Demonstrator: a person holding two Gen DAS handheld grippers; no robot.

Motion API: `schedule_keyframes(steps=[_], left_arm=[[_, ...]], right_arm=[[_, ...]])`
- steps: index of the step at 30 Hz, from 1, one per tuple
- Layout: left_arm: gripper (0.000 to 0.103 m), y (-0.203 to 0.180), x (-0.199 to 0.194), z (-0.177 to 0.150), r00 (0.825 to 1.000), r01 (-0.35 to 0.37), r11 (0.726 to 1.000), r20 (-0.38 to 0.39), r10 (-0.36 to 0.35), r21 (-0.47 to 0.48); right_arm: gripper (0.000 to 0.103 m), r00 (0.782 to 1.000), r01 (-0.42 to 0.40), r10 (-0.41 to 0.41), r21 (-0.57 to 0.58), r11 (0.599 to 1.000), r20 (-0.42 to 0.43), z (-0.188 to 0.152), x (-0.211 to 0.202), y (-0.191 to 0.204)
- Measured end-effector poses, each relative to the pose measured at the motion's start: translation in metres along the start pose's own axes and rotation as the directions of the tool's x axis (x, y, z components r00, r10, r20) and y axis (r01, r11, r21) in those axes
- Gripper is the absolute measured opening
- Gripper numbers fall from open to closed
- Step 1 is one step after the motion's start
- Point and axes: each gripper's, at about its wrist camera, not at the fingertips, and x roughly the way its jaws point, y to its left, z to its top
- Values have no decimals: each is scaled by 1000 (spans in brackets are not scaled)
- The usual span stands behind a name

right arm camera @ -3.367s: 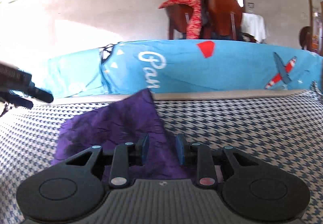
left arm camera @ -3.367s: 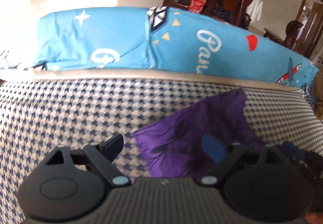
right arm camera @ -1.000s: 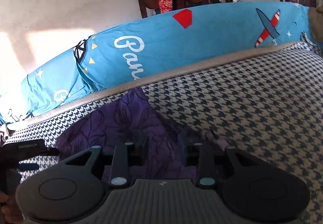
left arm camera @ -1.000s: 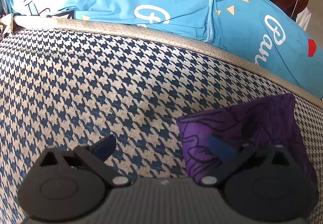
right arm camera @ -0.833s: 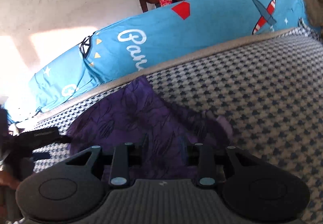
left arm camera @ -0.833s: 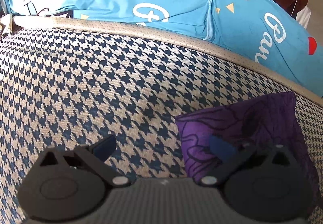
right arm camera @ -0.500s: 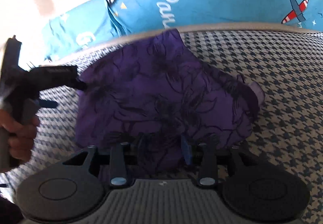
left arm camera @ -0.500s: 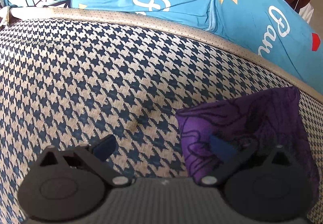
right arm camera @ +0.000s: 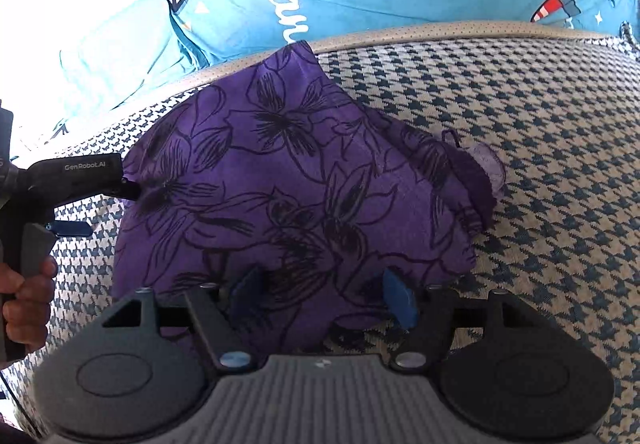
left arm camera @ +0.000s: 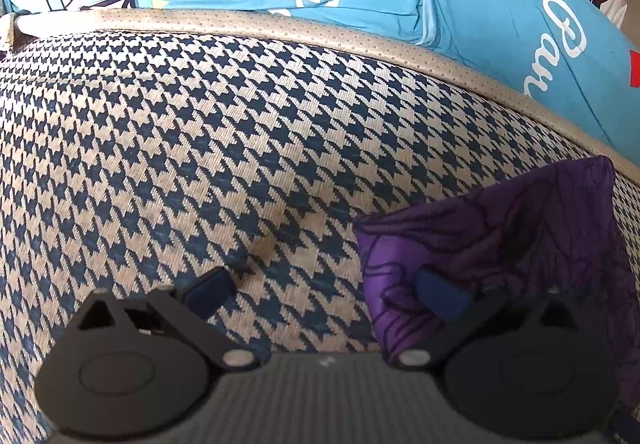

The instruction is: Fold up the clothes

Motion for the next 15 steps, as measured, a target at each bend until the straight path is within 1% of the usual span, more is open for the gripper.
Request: schedule_keyframes(steps=[4, 6, 9, 11, 12, 14, 15], left_arm=[[103, -1, -11, 0, 1000, -1, 1000, 13, 1, 8], [103, -1, -18, -1, 1000, 5, 1000, 23, -5, 13], [103, -2, -24, -4, 1000, 5, 1000, 21, -6, 28], [103, -2, -26, -6, 1000, 8, 999, 12, -9, 40], [103, -3, -27, -7, 1000, 10, 999, 8, -11, 46], [103, -3, -29, -9, 1000, 17, 998, 1, -17, 57], [103, -4, -31, -10, 1000, 18, 998, -1, -18, 63]], right_arm=[[67, 999, -4, 3, 9, 1000, 33, 1, -11, -1], [66, 998, -27, 26, 13, 1000, 58, 0, -19, -3], [60, 993, -73, 75, -24, 997, 90, -3, -32, 0], [52, 989, -102, 107, -56, 993, 98, -5, -37, 4], [50, 987, -116, 123, -72, 991, 102, -6, -40, 6], [41, 985, -145, 152, -91, 985, 79, -8, -39, 12], [40, 984, -159, 165, -100, 982, 64, -10, -38, 16]])
